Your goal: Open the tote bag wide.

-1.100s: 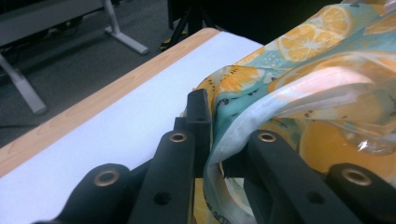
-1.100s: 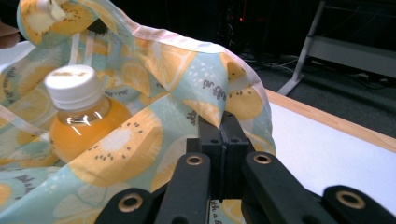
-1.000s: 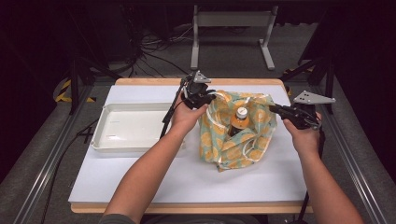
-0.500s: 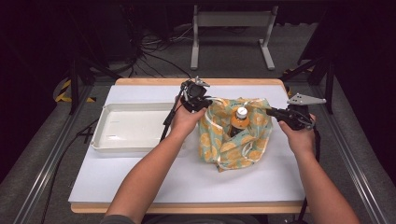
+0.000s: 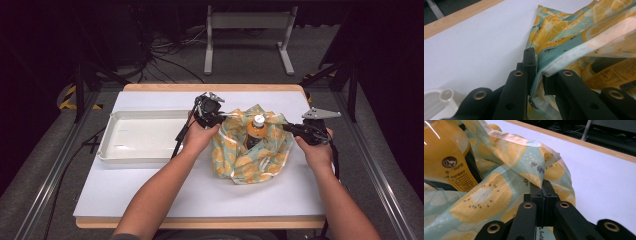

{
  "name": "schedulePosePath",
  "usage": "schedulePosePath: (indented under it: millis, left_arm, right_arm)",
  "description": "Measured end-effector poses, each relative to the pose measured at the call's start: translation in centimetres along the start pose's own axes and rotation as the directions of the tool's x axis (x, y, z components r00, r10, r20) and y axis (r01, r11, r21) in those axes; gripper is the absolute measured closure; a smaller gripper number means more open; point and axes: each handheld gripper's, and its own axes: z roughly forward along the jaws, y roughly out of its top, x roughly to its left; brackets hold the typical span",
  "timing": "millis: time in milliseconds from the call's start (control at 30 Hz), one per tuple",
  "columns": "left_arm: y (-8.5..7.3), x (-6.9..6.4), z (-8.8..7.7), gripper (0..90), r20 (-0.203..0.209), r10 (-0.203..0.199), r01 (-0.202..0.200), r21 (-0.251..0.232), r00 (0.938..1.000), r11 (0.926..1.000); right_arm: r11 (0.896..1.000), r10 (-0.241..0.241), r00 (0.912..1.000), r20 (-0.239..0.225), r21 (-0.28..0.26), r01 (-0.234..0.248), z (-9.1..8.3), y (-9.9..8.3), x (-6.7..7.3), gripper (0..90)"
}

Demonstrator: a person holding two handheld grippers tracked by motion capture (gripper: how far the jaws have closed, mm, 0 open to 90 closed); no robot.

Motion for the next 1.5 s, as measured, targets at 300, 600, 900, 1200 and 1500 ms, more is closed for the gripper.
schedulePosePath:
  millis: [300,600,900,1200,1500]
  left_arm:
    - [-0.8,-0.1,1.2,83.9,-0.007,-0.015,0.015,0.039,0.9999,0.9991]
    - [-1.1,-0.1,2.0,83.6,-0.001,-0.021,0.021,0.097,0.9998,0.995]
    - [-1.5,0.2,2.7,83.3,0.02,-0.035,0.031,0.158,0.9992,0.987]
    - [-1.4,0.1,2.1,83.5,0.028,-0.029,0.025,0.142,0.9992,0.9895]
    - [-1.4,-0.2,1.9,83.6,0.036,-0.022,0.017,0.136,0.9991,0.9905]
  right_arm:
    - [0.999,0.003,1.0,0.001,0.046,-0.003,1.0,-1.1,0.0,89.9]
    - [0.996,0.022,0.9997,0.009,0.083,-0.023,1.4,-1.4,-0.2,89.4]
    - [0.993,0.034,0.9994,0.004,0.112,-0.035,1.9,-1.9,-0.5,88.0]
    - [0.997,0.046,0.999,0.0,0.065,-0.046,0.6,-1.4,-0.4,75.2]
    - [0.999,0.042,0.9989,0.019,-0.035,-0.041,-2.8,-0.8,0.4,62.2]
